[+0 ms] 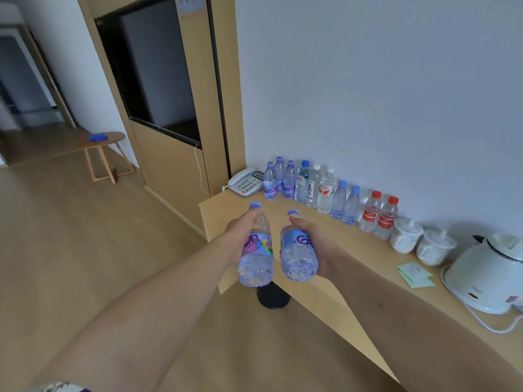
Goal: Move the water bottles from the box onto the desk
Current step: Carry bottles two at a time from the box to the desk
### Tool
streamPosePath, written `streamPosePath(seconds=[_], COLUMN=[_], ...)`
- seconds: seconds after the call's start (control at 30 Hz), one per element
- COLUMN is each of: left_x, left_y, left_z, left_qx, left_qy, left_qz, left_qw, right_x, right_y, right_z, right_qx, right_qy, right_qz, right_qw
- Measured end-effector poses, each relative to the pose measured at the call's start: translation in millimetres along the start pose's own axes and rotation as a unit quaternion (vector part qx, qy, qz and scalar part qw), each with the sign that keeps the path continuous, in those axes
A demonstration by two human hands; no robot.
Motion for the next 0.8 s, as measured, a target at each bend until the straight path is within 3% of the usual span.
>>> streamPosePath(seconds=[0.17, 0.57, 0.8], left_x=[2, 29, 46], left_y=[21, 101, 133], left_z=[-74, -260, -340], left_qx=[0.001, -0.001, 0.018], left_qy=[-0.003, -0.106, -0.183], left_qz=[-0.009, -0.096, -0.177], left_qw=[1.000, 0.990, 0.967], right_x=[-15, -54, -64], right_y=[-23, -90, -118], right_z=[-66, -209, -269], right_qx=[-0.012, -0.039, -0.062], right_qy=[0.033, 0.201, 0.264], right_qz=[-0.001, -0.083, -0.031], right_qw=[0.999, 0.975, 0.962])
Point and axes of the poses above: each hand's wrist, its own z-axis away from the middle knuckle, its own x-axis out of the palm, y = z × x, the point moved 6 cm from there along -z, towards the middle knuckle, and after that the axes turned 7 degrees about z, right-handed, at the moved point
